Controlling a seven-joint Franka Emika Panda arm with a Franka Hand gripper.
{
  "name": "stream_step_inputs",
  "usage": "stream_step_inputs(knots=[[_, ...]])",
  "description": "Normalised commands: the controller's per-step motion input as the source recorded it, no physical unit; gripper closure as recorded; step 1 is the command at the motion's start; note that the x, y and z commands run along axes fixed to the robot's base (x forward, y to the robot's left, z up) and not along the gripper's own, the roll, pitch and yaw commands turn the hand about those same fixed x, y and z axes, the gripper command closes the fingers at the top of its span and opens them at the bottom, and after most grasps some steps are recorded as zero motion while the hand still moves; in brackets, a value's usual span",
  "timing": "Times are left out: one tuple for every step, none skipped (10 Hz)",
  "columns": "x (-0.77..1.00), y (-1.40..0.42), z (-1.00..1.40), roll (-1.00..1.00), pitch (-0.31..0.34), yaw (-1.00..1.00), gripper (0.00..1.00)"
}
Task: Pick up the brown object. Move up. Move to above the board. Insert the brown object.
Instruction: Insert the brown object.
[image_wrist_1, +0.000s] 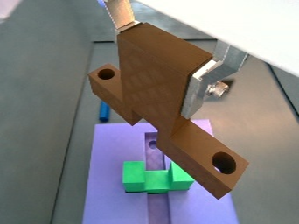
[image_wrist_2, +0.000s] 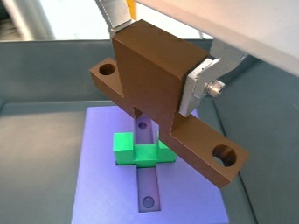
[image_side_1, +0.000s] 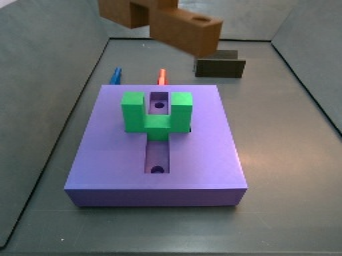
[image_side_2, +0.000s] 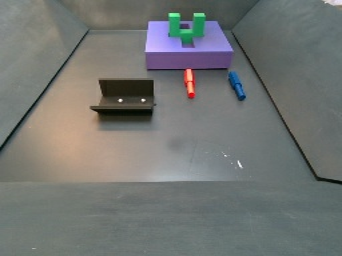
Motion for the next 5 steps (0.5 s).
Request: stream_step_inputs(knots=[[0.0,0.0,-0.22,0.0,0.0,-1.0,1.0],[0.05,-0.05,-0.11,-0.01,0.003,-0.97,1.0],[0.07,-0.11,-0.16,0.0,0.011,-0.92,1.0],[0.0,-0.16,-0.25,0.01,0.001,-0.96,1.0],[0.0,-0.26,-0.23,0.01,0.0,-0.94,1.0]])
